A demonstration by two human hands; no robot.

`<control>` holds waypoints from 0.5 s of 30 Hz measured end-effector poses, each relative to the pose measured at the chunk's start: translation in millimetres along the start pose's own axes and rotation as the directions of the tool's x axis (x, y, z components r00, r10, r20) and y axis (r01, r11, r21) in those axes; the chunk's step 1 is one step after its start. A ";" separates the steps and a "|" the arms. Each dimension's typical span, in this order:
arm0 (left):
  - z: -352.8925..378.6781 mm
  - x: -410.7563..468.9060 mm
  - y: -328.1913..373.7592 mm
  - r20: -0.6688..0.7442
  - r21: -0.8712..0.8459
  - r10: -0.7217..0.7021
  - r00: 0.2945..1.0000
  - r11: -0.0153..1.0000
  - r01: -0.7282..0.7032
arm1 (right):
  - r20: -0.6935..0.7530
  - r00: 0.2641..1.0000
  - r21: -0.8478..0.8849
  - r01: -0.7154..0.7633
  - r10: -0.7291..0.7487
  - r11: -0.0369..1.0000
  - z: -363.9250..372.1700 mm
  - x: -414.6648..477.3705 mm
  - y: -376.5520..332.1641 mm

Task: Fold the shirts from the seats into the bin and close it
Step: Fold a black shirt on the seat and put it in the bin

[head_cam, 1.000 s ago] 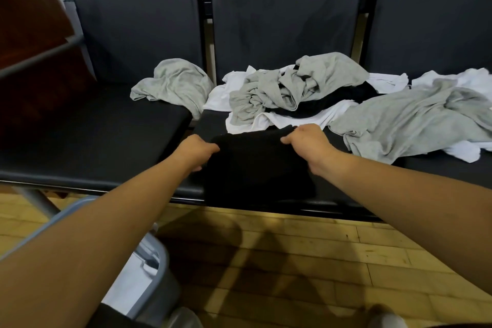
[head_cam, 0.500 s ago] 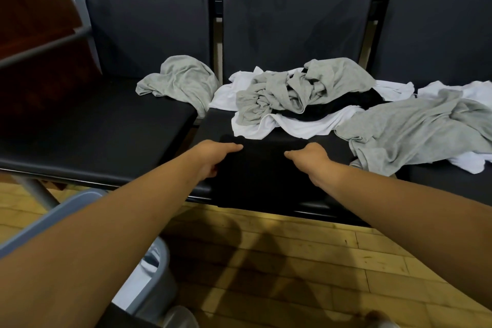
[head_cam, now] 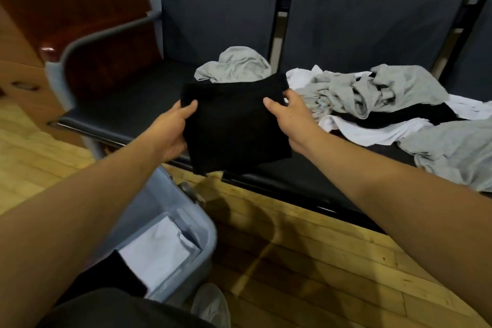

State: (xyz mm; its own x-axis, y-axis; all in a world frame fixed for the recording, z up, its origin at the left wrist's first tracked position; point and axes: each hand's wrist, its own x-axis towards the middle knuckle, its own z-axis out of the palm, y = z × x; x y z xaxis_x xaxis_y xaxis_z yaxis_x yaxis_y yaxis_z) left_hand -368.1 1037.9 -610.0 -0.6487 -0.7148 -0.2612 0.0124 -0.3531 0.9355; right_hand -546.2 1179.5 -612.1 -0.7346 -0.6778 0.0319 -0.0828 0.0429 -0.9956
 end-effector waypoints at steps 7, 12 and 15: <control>-171.5 -19.4 -23.6 -0.288 0.016 -0.056 0.956 0.998 0.064 | 0.260 0.965 -0.164 0.009 0.034 0.986 165.2 -8.1 25.2; -258.6 -42.5 -106.5 -0.394 -0.121 -0.225 0.891 0.974 0.193 | 0.350 0.937 -0.373 0.115 0.024 0.921 247.7 -25.7 77.0; -288.4 -51.8 -155.9 -0.410 -0.211 -0.284 0.867 0.954 0.213 | 0.387 0.921 -0.401 0.215 -0.048 0.891 278.3 -45.9 105.3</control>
State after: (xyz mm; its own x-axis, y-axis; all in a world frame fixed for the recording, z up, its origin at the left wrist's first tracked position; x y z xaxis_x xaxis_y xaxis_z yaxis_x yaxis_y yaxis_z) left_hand -117.0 955.9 -811.0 -0.2535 -0.7668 -0.5897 0.0343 -0.6164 0.7867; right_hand -333.7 1010.9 -742.8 -0.4118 -0.9103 0.0432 -0.5012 0.1866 -0.8449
